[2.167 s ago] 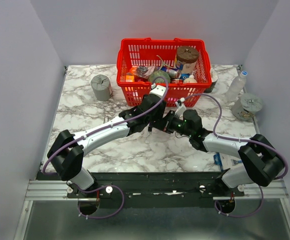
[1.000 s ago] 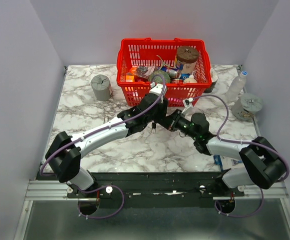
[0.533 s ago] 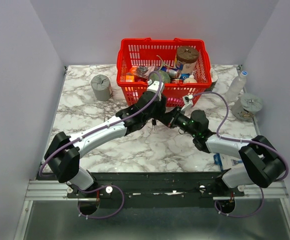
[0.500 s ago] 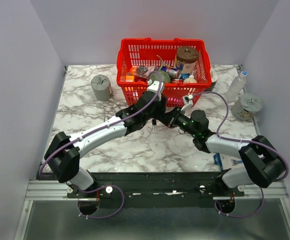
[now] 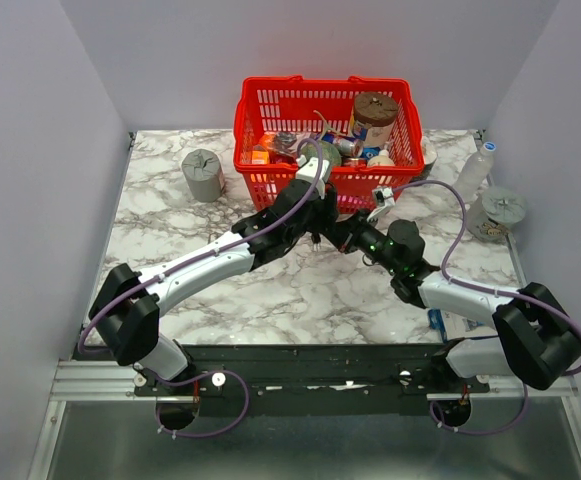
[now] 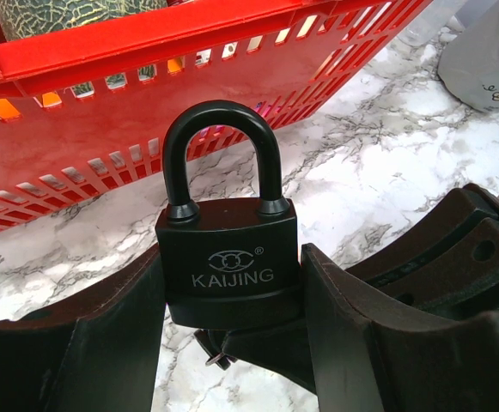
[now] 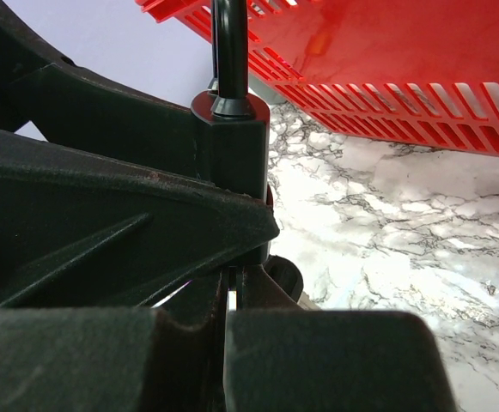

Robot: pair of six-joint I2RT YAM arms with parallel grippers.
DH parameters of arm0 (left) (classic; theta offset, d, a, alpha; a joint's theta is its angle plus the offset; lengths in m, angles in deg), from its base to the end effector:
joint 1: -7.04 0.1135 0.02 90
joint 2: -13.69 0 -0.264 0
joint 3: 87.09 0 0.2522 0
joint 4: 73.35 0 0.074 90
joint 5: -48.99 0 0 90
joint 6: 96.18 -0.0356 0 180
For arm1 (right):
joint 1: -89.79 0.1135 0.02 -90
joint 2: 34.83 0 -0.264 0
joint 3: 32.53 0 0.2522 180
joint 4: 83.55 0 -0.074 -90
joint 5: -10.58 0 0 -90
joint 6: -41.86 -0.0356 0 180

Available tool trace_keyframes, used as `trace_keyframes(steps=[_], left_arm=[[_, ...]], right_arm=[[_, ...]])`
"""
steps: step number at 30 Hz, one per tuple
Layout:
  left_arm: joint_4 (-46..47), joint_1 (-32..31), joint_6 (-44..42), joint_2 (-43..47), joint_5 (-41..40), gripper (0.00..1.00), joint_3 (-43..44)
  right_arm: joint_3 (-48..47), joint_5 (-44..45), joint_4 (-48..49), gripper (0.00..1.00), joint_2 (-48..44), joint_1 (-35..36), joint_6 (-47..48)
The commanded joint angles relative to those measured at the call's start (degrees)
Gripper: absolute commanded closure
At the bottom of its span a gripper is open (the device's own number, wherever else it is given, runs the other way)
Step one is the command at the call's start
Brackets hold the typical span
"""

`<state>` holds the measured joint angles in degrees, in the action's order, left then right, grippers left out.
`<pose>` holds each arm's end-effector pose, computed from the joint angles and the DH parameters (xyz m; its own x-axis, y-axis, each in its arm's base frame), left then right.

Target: Unlock with the key

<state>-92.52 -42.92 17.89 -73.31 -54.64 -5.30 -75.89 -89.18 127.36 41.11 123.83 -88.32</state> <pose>0.2356 -0.2674 0.3094 -0.4896 -0.0335 -0.8713 0.4450 0.8498 -0.2827 0.2265 0.1603 0.2306 -0.4650 0.4532 -0.7605 -0.5132 0.5620 0.6487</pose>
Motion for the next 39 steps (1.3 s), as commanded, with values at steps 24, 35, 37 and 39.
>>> trace_keyframes(steps=[24,35,37,39], left_arm=[[-0.9,-3.5,-0.7,12.0,18.5,1.0,-8.7],[4.7,-3.5,-2.7,16.1,25.7,1.0,-11.1],[4.7,-3.5,-2.8,16.2,26.0,1.0,-11.1],[4.8,-3.5,-2.8,16.3,26.2,1.0,-11.0]], right_arm=[[1.0,4.1,-4.9,0.99,-16.5,-4.3,0.9],[1.6,-2.0,-6.6,0.99,-23.2,-5.5,-0.9],[1.1,-3.0,-7.0,0.99,-24.0,-5.7,-0.9],[1.1,-3.8,-7.1,0.99,-24.3,-5.8,-1.0]])
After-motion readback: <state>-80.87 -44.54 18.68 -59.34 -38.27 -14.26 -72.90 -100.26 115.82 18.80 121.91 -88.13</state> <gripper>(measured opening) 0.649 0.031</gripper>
